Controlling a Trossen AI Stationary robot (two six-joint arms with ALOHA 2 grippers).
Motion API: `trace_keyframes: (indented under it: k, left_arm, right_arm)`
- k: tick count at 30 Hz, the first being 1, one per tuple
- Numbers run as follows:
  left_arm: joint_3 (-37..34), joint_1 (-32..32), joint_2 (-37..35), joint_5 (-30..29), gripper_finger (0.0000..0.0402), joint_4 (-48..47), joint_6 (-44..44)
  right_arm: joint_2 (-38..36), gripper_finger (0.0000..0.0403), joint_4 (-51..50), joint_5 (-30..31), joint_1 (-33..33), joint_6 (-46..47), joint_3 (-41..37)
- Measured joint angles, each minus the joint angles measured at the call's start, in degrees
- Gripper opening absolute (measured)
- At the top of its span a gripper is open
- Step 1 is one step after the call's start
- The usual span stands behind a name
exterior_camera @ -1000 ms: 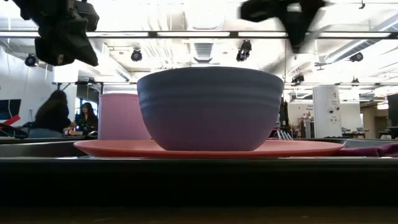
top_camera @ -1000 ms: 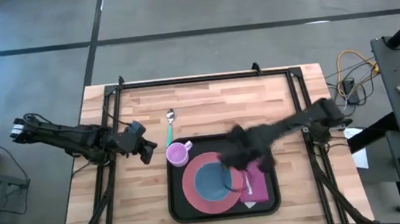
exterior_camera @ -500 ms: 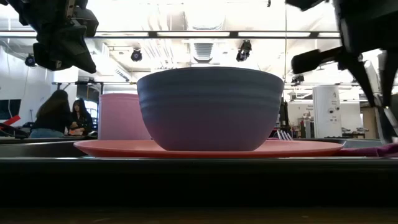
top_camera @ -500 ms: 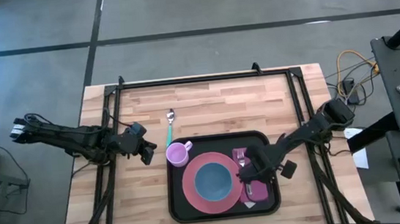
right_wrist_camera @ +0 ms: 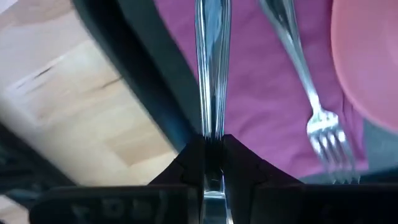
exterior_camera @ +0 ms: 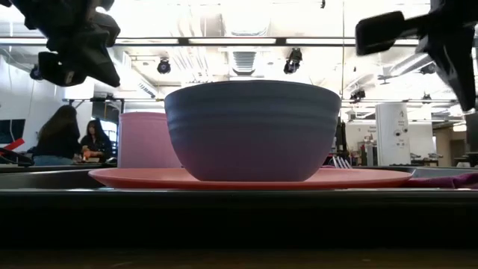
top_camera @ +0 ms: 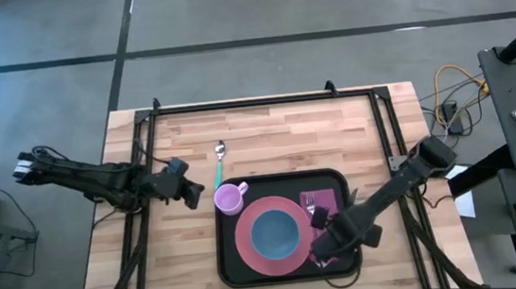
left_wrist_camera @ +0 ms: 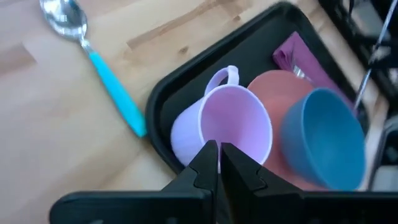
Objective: Set up tray
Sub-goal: Put the silver knife on top of the purple napkin to the right of the silver fork on the black tray
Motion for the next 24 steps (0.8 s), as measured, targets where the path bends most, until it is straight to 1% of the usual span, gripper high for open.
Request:
trace_keyframes:
  k: [2,4,8,12,15,18,22,24]
  left_arm:
    - [0.05,-0.02,0.64,0.09,0.0000,1.02,-4.82]
    - [0.11,-0.11,1.49,1.02,0.0000,3.39,-7.02]
    - [0.17,-1.74,3.32,3.43,0.0000,10.34,-7.21]
    - [0.17,-4.76,5.83,3.47,0.0000,17.24,-7.31]
    - [0.17,-6.93,8.17,3.48,0.0000,22.42,-8.82]
    - [0.20,-8.66,10.91,2.95,0.0000,27.03,-10.82]
    - [0.22,-10.47,15.41,-0.39,0.0000,31.29,-13.56]
    - [0.22,-10.75,17.74,-0.88,0.0000,33.27,-14.44]
  right_arm:
    - [1.64,0.0024,1.80,-0.16,0.66,-1.13,0.29]
    - [3.02,0.0024,4.51,-0.03,1.13,-3.27,0.33]
    - [5.79,0.0025,6.71,1.28,1.45,-6.67,0.38]
    - [6.60,0.0025,7.01,1.98,1.32,-8.36,0.31]
    - [6.51,0.0025,9.65,2.20,1.32,-10.15,0.00]
    - [6.48,0.0025,12.60,3.26,1.34,-12.52,-1.26]
    - [6.42,0.0025,14.84,3.77,1.30,-15.52,-3.37]
    - [6.38,0.0025,15.39,4.82,1.31,-16.16,-4.48]
